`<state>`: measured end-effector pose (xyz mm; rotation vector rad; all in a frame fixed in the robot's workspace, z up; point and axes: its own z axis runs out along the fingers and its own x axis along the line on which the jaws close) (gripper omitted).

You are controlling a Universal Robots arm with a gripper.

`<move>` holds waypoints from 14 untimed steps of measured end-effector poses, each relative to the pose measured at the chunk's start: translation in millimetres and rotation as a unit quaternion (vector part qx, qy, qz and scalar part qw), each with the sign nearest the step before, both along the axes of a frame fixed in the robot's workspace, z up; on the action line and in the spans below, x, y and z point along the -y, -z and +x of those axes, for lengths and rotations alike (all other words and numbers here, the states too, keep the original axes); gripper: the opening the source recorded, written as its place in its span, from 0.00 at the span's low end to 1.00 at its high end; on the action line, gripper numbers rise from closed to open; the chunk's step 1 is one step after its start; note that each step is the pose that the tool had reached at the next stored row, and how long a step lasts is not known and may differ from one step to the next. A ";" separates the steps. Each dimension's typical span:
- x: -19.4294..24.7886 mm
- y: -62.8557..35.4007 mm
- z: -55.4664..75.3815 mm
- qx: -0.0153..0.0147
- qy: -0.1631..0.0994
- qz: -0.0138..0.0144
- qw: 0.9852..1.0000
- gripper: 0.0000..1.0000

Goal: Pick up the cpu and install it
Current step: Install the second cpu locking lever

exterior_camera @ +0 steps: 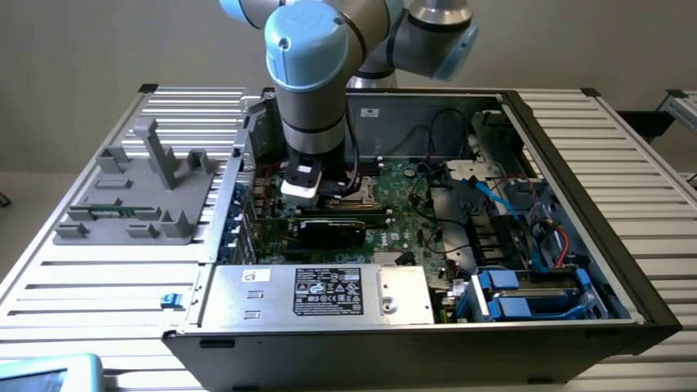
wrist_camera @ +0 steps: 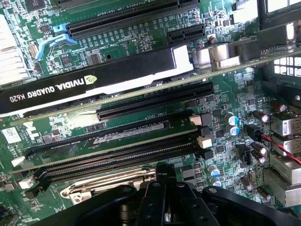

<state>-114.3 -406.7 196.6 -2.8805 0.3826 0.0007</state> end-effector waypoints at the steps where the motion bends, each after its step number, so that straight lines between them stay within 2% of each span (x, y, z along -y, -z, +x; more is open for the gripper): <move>1: 0.0 0.0 -0.1 0.000 0.000 0.001 1.000 0.11; 6: 0.1 0.7 -0.7 0.000 0.000 0.004 1.000 0.11; 14: 0.2 2.0 -1.9 0.000 -0.001 0.007 1.000 0.11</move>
